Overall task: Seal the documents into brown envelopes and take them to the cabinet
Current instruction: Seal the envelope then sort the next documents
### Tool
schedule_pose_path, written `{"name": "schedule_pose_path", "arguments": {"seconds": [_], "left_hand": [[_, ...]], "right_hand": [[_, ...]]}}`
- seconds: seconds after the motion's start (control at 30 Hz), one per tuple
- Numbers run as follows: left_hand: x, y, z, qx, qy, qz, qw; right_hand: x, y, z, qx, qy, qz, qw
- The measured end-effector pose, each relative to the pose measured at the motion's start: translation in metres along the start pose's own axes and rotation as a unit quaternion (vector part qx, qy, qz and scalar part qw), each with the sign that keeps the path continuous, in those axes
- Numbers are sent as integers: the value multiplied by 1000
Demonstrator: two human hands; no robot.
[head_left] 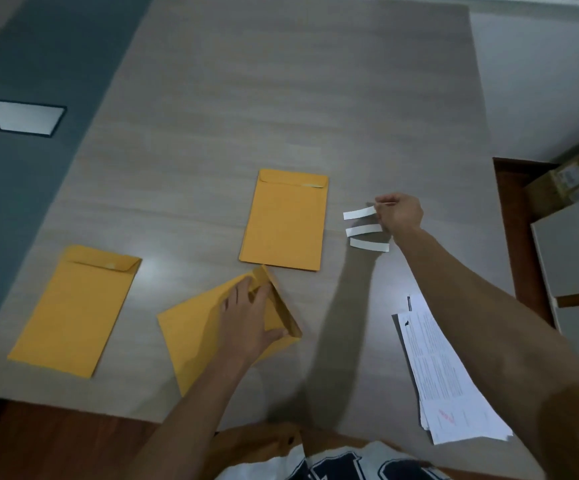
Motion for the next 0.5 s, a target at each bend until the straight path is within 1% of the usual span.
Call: {"name": "schedule_pose_path", "arguments": {"seconds": [0.23,0.5], "left_hand": [[-2,2,3,9,2,-13,1000],[-17,3,22,73,-48,-49,995]], "right_hand": [[-4,13,10,-14,-4,23,1000],[-73,50,34,-24,61,39,997]]}}
Point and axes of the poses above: each hand's wrist, its own x-axis towards the middle knuckle, its own y-axis out of the back of the hand, z = x × y, the point moved 5 cm from there along x, towards the middle knuckle, and after that the axes turned 6 degrees about x, right-handed, at the moved point
